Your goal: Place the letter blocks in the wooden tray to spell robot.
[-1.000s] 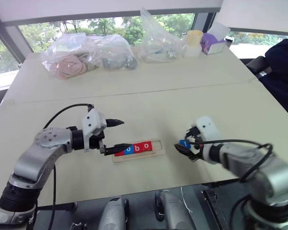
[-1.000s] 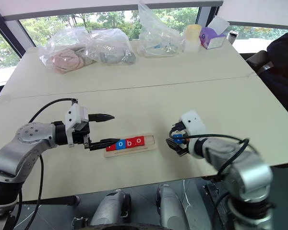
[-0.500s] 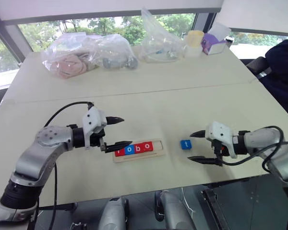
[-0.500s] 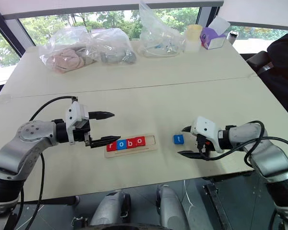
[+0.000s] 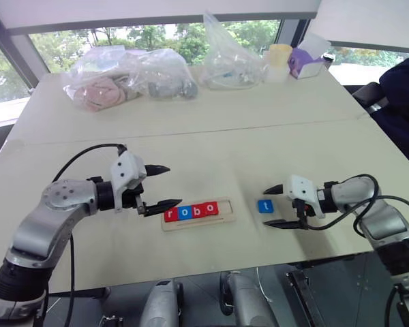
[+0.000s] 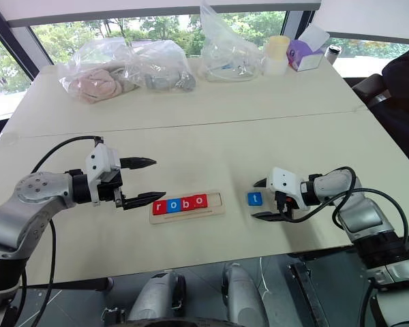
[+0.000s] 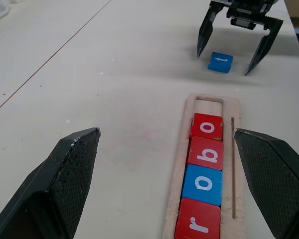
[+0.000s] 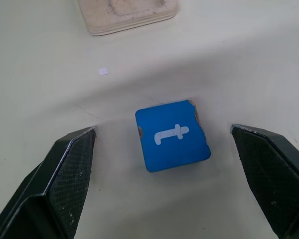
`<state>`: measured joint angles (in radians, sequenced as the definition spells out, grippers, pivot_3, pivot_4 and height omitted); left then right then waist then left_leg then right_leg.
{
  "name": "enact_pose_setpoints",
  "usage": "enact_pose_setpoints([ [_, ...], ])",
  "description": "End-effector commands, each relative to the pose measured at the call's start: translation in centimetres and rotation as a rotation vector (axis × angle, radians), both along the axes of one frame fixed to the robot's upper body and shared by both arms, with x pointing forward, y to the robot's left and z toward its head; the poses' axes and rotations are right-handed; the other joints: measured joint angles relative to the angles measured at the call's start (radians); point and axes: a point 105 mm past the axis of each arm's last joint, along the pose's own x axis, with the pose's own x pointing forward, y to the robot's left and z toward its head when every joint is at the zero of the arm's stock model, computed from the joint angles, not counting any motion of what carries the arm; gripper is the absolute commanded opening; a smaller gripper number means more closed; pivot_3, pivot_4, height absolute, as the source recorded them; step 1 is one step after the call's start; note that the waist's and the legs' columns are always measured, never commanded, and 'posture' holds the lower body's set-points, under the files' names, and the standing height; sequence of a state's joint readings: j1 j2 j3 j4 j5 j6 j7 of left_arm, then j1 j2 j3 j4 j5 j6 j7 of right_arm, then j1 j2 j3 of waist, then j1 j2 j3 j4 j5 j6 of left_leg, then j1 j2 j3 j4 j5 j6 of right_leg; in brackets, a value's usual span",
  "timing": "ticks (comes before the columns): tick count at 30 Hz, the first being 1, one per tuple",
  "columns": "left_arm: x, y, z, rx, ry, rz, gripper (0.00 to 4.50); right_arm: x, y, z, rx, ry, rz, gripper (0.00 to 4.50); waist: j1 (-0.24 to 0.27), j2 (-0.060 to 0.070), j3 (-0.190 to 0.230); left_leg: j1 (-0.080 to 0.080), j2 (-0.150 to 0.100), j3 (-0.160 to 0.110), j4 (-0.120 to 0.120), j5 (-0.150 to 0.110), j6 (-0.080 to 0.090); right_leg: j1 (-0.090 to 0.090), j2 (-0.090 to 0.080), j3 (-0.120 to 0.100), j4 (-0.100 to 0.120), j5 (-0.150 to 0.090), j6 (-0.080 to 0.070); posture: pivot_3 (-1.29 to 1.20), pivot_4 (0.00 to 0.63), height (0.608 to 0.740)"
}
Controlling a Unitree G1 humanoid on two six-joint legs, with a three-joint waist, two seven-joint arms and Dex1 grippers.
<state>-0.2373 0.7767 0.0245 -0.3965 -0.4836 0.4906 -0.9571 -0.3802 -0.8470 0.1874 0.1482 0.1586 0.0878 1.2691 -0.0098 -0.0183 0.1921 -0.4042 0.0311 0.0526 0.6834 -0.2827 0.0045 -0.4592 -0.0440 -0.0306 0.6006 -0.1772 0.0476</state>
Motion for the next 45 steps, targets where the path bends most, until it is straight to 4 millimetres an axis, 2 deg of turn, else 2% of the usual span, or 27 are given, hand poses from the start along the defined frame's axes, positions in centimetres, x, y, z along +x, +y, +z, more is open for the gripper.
enact_pose_setpoints([
  [1, -0.2, 0.2, 1.3, -0.006, -0.047, 0.004, 4.50, 0.5, -0.3, -0.2, -0.025, -0.023, 0.005, 4.44, 0.000, 0.000, 0.000, 0.001, 0.000, 0.000, 0.000, 0.000, 0.000, 0.000, 0.000, 0.000, 0.000, 0.000, 0.000, 0.00, 0.150, 0.740],
  [2, -0.2, 0.2, 1.3, -0.005, -0.047, 0.005, 4.50, 0.6, -0.4, -0.3, -0.027, -0.023, 0.006, 4.44, 0.000, 0.000, 0.000, 0.001, 0.000, 0.000, 0.000, 0.000, 0.000, 0.001, 0.000, 0.000, 0.000, 0.000, 0.000, 0.00, 0.150, 0.740],
  [5, -0.2, 0.2, 1.3, -0.003, -0.049, 0.007, 4.50, 0.9, -0.4, -0.4, -0.028, -0.025, 0.013, 3.14, -0.001, 0.000, 0.000, 0.003, 0.000, 0.000, 0.000, 0.000, 0.000, 0.002, 0.000, 0.000, 0.001, 0.000, 0.000, 0.00, 0.150, 0.740],
  [9, -0.3, 0.3, 1.3, 0.001, -0.052, 0.009, 4.50, 1.0, 0.6, 0.2, -0.013, -0.049, 0.047, 1.23, -0.002, 0.000, 0.000, 0.008, 0.000, 0.001, 0.000, 0.000, 0.000, 0.007, 0.000, 0.000, 0.001, 0.000, 0.000, 0.00, 0.150, 0.740],
  [16, -0.4, 0.2, 1.3, 0.000, -0.053, 0.008, 4.50, 0.2, 5.7, 3.7, 0.057, -0.122, 0.209, 1.16, -0.004, 0.000, 0.000, 0.013, 0.001, -0.001, -0.001, 0.000, 0.000, 0.011, 0.000, 0.001, 0.002, 0.000, 0.000, 0.00, 0.150, 0.740],
  [19, -0.3, 0.0, 1.3, -0.005, -0.054, 0.006, 4.50, 0.2, 7.4, 3.9, 0.060, -0.121, 0.258, 1.16, -0.002, 0.000, 0.000, 0.013, 0.001, -0.001, -0.001, 0.000, 0.000, 0.010, 0.000, 0.000, 0.003, 0.000, 0.000, 0.00, 0.150, 0.740],
  [22, -0.4, 0.0, 1.3, -0.009, -0.055, 0.006, 4.50, 0.5, 8.3, 3.2, 0.042, -0.112, 0.280, 1.16, 0.003, 0.000, 0.000, 0.013, 0.001, -0.001, -0.001, 0.000, 0.000, 0.010, 0.000, 0.000, 0.002, 0.000, 0.000, 0.00, 0.150, 0.740],
  [29, -0.9, -0.1, 1.2, -0.015, -0.047, 0.008, 4.50, 0.9, 9.0, 2.0, 0.012, -0.090, 0.307, 1.16, -0.001, 0.000, 0.000, 0.012, 0.000, 0.000, -0.001, 0.000, 0.000, 0.010, -0.002, 0.001, 0.001, 0.000, -0.001, 0.00, 0.150, 0.740],
  [34, -1.2, -0.1, 1.0, -0.016, -0.029, 0.006, 4.50, 1.4, 8.8, 1.4, -0.003, -0.087, 0.299, 1.16, -0.001, 0.000, 0.000, 0.012, 0.001, 0.000, -0.001, 0.000, 0.000, 0.010, -0.001, 0.001, 0.002, 0.000, 0.000, 0.00, 0.150, 0.740],
  [45, -2.2, 1.1, 0.3, 0.046, 0.008, -0.013, 4.50, 1.5, 9.5, 1.5, 0.012, -0.085, 0.312, 1.16, -0.002, 0.000, 0.000, 0.013, 0.001, 0.000, -0.001, 0.000, 0.000, 0.010, -0.001, 0.001, 0.003, 0.000, -0.001, 0.00, 0.150, 0.740],
])
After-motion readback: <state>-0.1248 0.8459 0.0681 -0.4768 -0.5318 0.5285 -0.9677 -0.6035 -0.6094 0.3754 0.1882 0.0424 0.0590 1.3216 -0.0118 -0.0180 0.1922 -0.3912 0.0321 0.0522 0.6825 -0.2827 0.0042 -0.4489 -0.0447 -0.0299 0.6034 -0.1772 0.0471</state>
